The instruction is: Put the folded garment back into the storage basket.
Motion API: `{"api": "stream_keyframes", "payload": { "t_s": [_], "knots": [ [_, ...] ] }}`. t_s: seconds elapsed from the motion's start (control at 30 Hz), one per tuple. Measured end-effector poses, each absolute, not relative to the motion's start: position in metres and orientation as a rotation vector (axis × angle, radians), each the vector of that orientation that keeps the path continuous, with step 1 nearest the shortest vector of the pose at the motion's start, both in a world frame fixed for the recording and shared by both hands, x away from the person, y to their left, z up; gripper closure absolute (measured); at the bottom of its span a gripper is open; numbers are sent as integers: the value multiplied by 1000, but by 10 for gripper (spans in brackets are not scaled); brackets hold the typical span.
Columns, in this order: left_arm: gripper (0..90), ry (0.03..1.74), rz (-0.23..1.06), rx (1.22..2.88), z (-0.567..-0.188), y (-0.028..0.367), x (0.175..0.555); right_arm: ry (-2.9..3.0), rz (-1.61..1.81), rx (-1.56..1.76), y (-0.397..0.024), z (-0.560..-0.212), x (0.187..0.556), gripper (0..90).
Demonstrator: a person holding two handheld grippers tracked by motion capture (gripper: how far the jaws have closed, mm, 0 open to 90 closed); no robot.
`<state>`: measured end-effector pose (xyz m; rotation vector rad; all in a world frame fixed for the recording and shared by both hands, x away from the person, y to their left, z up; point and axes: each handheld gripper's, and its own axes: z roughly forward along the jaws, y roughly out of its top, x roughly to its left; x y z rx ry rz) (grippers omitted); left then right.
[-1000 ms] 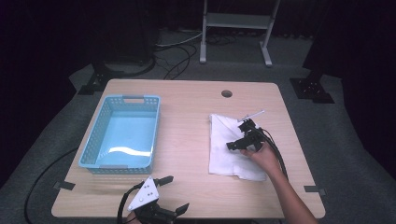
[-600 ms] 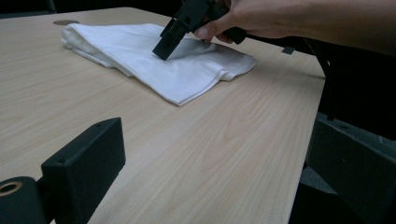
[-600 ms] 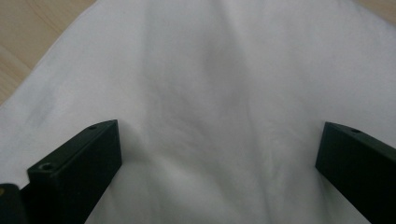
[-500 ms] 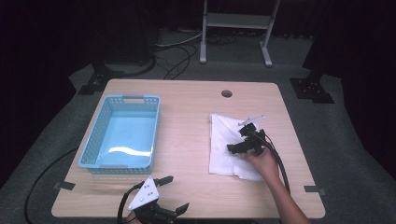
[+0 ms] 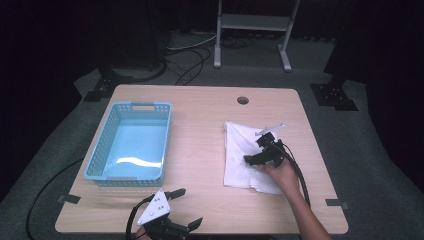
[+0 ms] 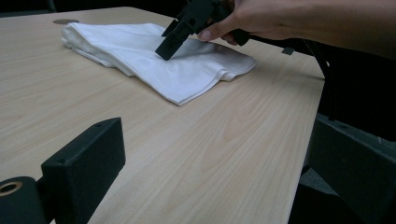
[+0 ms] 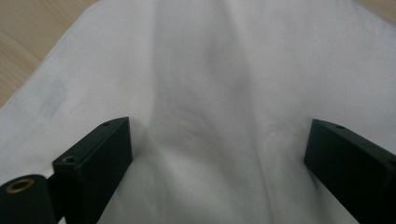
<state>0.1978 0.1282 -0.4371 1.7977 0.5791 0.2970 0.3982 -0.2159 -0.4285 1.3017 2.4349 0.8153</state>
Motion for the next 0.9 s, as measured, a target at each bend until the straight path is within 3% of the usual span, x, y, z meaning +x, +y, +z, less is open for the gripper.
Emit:
{"api": "stream_keyframes", "payload": {
  "t_s": [0.6,0.7,0.9],
  "knots": [
    [41,570,290,1799,-437,125,199,2483,844,1247,-210,-420,388,467],
    [41,570,289,1796,-437,125,198,2485,840,1240,-207,-419,386,581],
    [41,572,289,1794,-437,126,198,2502,849,1235,-209,-419,388,606]
  ]
}}
